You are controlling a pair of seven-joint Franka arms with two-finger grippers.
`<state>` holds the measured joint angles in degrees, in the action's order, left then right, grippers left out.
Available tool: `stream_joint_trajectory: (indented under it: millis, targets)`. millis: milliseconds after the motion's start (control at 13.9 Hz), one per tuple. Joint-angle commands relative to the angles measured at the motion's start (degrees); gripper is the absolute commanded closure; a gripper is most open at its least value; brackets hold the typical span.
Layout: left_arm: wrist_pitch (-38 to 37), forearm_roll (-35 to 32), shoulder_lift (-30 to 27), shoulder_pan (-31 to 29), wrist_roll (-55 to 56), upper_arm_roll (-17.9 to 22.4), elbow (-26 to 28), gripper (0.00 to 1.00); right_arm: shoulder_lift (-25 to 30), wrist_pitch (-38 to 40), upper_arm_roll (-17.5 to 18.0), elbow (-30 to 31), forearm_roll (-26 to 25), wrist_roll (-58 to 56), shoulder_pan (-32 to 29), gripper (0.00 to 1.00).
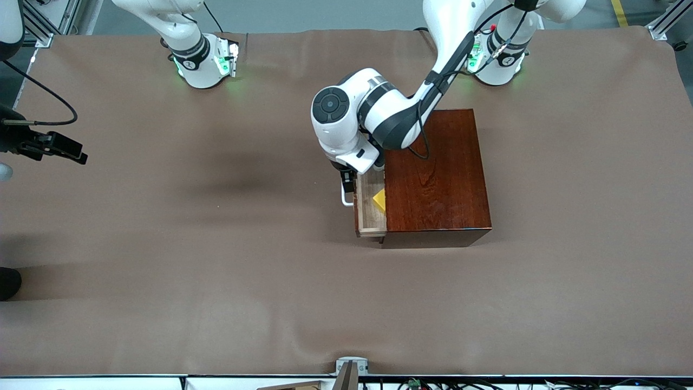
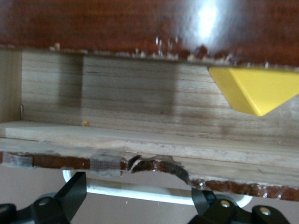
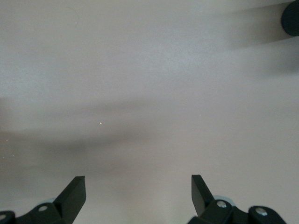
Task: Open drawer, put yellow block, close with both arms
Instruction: 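Push the drawer front shut with the left gripper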
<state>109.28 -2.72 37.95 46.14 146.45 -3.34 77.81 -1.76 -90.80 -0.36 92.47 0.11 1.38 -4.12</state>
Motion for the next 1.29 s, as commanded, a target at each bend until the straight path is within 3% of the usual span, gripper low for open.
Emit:
stream_joint_trajectory:
  millis: [0, 647, 934, 1221]
  targets:
    - [-4.8, -4.6, -0.8, 0.1, 1.6, 2.2, 0.7, 0.00, 0.4, 0.6, 0.9, -0.4, 0.0, -0.8, -1.2, 0.00]
    - [-11.2, -17.1, -0.2, 3.6, 3.7, 2.1, 0.7, 0.00, 0.4, 0.7, 0.9, -0.4, 0.0, -0.8, -1.0, 0.00]
    - [-11.6, -17.3, -0.9, 4.3, 3.2, 1.8, -0.2, 0.00, 0.4, 0.7, 0.9, -0.4, 0.0, -0.9, -1.1, 0.00]
    - [-11.6, -17.4, -5.8, 4.1, 0.4, 1.6, -0.8, 0.00, 0.4, 0.7, 1.0, -0.4, 0.0, -0.8, -0.7, 0.00]
